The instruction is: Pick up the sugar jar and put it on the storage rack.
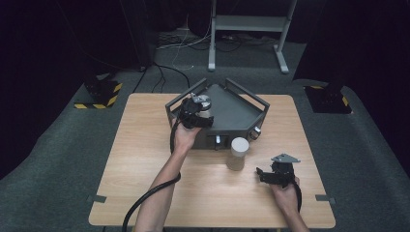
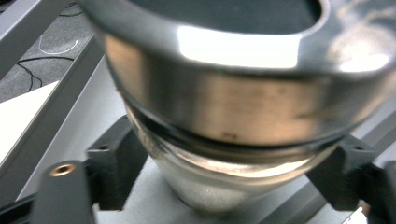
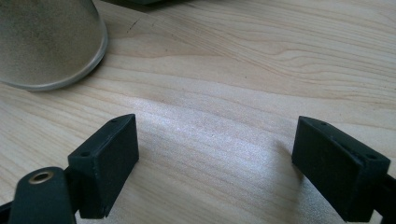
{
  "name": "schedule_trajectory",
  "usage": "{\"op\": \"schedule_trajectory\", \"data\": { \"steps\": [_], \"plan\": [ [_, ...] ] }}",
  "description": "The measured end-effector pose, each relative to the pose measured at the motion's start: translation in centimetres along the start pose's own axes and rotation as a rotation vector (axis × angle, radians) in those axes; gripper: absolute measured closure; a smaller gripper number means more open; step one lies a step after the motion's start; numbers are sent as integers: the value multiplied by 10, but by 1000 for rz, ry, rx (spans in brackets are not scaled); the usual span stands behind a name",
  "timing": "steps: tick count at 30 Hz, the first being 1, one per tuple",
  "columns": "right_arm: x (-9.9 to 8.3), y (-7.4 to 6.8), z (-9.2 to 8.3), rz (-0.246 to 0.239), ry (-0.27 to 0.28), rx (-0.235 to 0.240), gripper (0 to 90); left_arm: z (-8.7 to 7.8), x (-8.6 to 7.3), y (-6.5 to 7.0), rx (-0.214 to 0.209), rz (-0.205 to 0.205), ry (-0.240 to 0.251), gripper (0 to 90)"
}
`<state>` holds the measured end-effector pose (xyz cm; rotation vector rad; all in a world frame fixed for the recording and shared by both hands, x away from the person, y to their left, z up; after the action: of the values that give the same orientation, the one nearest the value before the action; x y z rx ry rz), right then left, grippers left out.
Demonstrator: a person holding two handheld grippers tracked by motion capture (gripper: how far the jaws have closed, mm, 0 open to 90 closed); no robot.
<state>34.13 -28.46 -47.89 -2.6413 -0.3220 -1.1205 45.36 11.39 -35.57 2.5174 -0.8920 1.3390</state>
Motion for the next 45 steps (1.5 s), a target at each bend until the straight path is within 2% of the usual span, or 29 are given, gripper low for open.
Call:
{"op": "schedule_trajectory", "data": {
  "steps": [4, 10, 14, 15, 21, 31, 34, 45],
  "plan": [
    [0, 0, 0, 3, -1, -1, 142, -2, -2, -1, 1, -5, 7, 119],
    [0, 0, 0, 3, -1, -1, 142, -8, -4, -5, -11, -1, 8, 94],
    [0, 0, 0, 2, 0, -1, 142, -13, -6, -5, -16, 12, 11, 87],
    [0, 0, 0, 2, 0, -1, 142, -16, -4, -9, -20, 59, -18, 85],
    [0, 0, 0, 2, 0, -1, 142, -24, -5, -9, -25, 67, -3, 83],
    [0, 0, 0, 3, 0, -1, 143, -45, -7, -5, -25, 94, 26, 83],
    [0, 0, 0, 2, 0, -1, 142, -52, -8, -1, -19, 112, 24, 85],
    [0, 0, 0, 3, 0, -1, 142, -64, -16, 7, -28, 141, 22, 88]
  ]
}}
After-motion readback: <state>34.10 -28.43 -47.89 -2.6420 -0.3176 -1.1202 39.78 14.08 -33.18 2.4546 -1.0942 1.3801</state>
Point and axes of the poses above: each handheld gripper's, and its own axes: z roughly forward along the jaws, x roughly out of its top, y roughly to its right, the point moved 5 cm from there along z, roughly forward along the jaws, and after that the axes turned 13 degrees about z, right-handed, at the moved point
